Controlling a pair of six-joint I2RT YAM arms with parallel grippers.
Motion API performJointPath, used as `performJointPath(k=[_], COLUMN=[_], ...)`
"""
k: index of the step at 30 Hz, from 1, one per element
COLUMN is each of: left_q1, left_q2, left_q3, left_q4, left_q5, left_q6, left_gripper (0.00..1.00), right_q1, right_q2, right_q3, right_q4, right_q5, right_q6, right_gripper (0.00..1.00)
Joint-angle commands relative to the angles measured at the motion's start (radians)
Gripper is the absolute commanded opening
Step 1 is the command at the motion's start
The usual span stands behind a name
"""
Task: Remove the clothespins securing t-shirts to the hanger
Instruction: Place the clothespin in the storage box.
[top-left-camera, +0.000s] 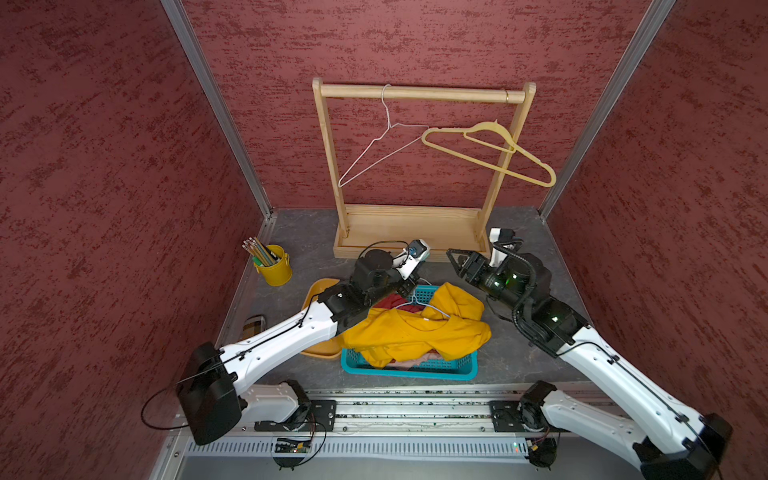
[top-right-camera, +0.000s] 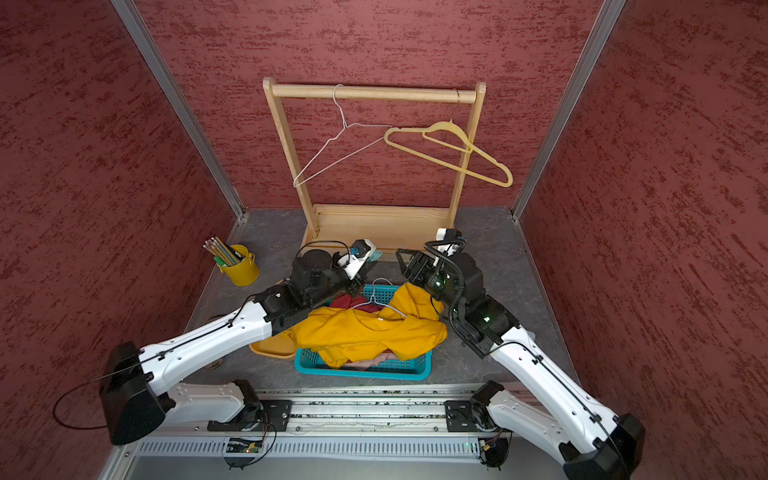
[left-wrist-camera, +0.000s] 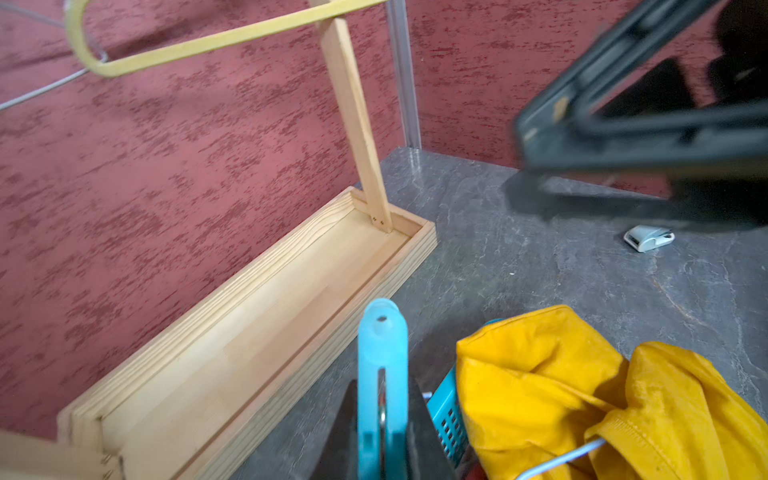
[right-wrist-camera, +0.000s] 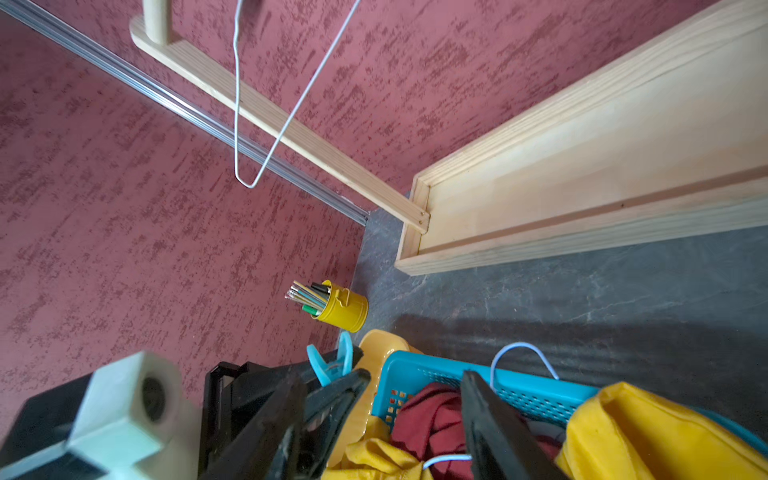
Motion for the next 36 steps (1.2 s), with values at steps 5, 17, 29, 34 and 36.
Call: performJointPath(k=[5,17,29,34,36], left_q1=[0.158,0.521,0.721,0.729,0.729], left_q2=[-0.253,-0.566,-0.529,-0.469,-0.454], left_q3=[-0.07,-0.272,-0.435,-0.404,-0.385], left_q4=[-0.237,-0.544,-0.512,-0.537,-0.559], left_q5=[-0.032,0.075,0.296,0.274,0.261], left_q6=[-0.159,-0.398,-0.554,-0.539,-0.523], left_gripper=[0.0,0.01,0.04,0.43,0.53], right_q1=[0.0,0.001,0.001,0.001,0.002], right_q2=[-0.061,0.152,0.264,0.315,0.334], right_q3=[-0.019,0.01,0.027,0.035,0.037], right_q4=[-0.053,0.021,0.02,0.02,0.026], right_q5=[0.101,-0.061,-0.111,-0.144,-0.164], right_q6=[-0.03,-0.065,-0.108,-0.113,-0.114], right_gripper=[0.63,0.59,0.59,0.58,0.56])
